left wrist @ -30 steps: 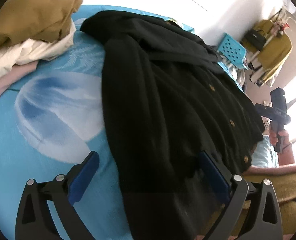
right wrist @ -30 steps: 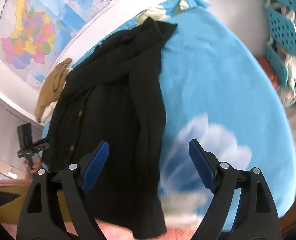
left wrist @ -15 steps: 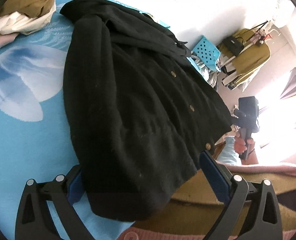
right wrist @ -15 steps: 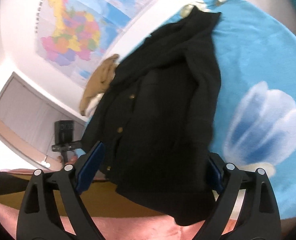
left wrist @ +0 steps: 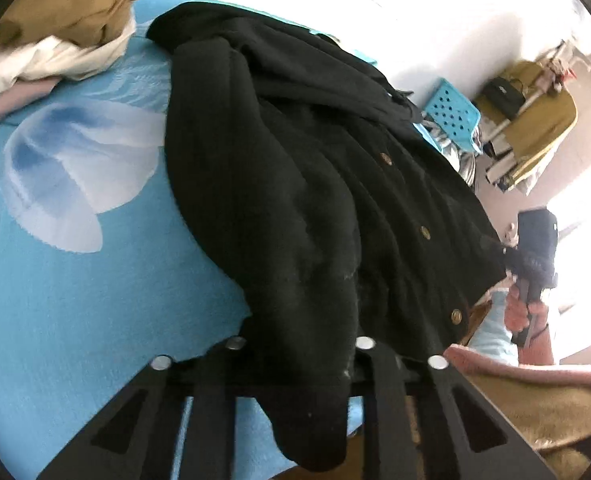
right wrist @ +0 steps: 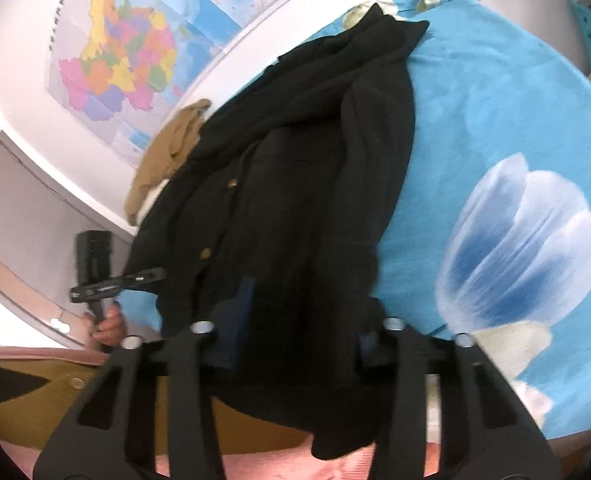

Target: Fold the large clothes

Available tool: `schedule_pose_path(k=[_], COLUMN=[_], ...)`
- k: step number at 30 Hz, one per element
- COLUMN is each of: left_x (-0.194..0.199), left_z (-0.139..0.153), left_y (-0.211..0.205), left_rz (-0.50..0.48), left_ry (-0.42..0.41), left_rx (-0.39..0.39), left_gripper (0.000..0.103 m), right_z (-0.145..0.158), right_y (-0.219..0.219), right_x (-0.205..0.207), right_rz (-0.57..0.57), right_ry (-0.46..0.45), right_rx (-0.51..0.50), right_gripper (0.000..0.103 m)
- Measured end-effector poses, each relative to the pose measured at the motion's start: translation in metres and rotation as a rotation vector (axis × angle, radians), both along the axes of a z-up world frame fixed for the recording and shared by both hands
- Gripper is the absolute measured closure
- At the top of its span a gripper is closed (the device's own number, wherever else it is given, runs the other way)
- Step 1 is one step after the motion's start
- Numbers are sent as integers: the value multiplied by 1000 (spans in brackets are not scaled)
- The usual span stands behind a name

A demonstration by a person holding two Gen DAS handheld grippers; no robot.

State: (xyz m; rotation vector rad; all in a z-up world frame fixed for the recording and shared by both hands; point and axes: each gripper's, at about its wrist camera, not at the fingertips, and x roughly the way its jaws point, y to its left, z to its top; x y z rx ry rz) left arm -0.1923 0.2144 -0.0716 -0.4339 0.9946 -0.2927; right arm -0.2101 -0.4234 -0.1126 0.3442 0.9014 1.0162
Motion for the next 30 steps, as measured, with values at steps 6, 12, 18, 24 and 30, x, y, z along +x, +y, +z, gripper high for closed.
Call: schedule_pose_path(k=[6, 12, 18, 24, 30], left_x=[-21, -52, -63, -52, -30], left_z=[41, 81, 70, 69, 31], left_y=[12, 26, 30, 28, 19], left_rz=[14, 45, 44, 33, -30], left_ry=[-113, -234, -205, -227, -98], left_rx=[-60, -72, -122, -122, -126], left_gripper=[95, 95, 97, 98, 69], right_z=[48, 74, 55, 62, 63], right_y=[-13, -22, -26, -16, -13], right_x=[-26, -52, -55, -49, -49], right_rz=[-1, 31, 21, 29, 36], right_ry=[-88, -133, -50, -47, -36], right_rx=[161, 227, 187, 194, 206], right_gripper=[83, 83, 83, 83, 82])
